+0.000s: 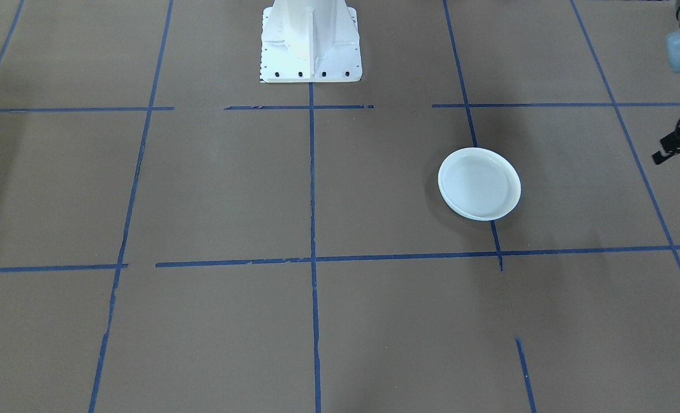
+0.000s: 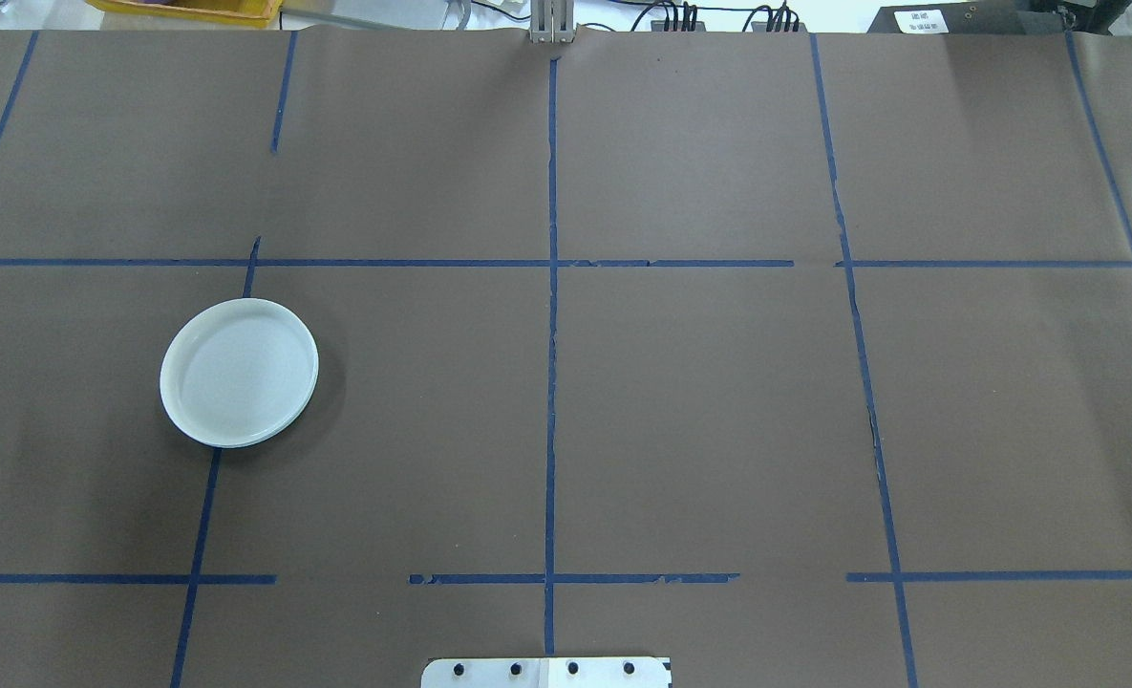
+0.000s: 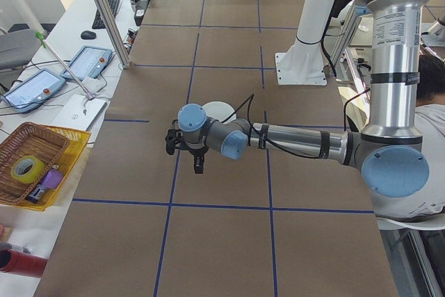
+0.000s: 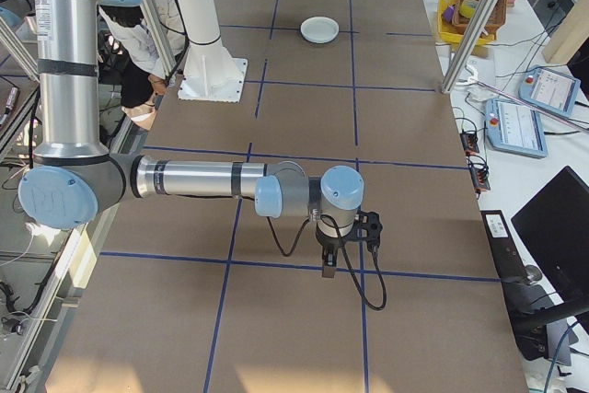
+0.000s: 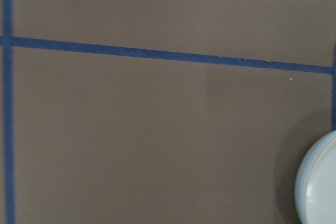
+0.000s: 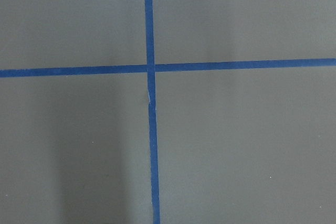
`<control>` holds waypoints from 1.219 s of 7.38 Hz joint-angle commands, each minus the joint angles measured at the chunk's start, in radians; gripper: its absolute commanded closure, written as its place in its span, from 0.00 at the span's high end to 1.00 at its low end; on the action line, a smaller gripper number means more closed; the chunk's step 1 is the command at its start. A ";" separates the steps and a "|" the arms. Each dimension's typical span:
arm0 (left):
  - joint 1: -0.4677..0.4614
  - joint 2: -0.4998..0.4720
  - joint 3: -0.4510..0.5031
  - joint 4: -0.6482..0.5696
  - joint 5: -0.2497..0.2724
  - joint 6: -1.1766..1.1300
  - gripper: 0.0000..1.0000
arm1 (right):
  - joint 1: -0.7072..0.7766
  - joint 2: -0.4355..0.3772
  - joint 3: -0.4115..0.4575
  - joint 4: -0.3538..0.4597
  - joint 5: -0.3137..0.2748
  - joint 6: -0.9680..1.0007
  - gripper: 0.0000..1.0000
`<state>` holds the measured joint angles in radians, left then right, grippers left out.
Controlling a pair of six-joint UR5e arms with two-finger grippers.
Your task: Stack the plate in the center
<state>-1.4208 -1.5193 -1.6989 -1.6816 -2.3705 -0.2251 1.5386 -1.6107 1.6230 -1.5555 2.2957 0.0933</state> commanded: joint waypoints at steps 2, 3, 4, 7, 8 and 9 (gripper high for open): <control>-0.159 0.005 0.004 0.234 0.047 0.329 1.00 | 0.000 0.000 0.000 0.000 -0.001 0.000 1.00; -0.161 0.007 0.002 0.227 0.048 0.326 1.00 | 0.000 0.000 0.000 0.000 0.001 0.000 1.00; -0.159 0.008 -0.002 0.224 0.051 0.325 1.00 | 0.000 0.000 0.000 0.000 0.001 -0.001 1.00; -0.158 0.016 0.016 0.224 0.057 0.323 1.00 | 0.000 0.000 0.000 0.000 0.001 0.000 1.00; -0.158 0.016 0.018 0.224 0.057 0.323 1.00 | 0.000 0.000 0.000 0.000 -0.001 -0.001 1.00; -0.156 0.016 0.016 0.224 0.053 0.323 1.00 | 0.000 0.000 0.000 0.000 0.001 -0.001 1.00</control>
<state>-1.5783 -1.5036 -1.6828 -1.4570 -2.3143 0.0980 1.5386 -1.6107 1.6229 -1.5555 2.2955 0.0925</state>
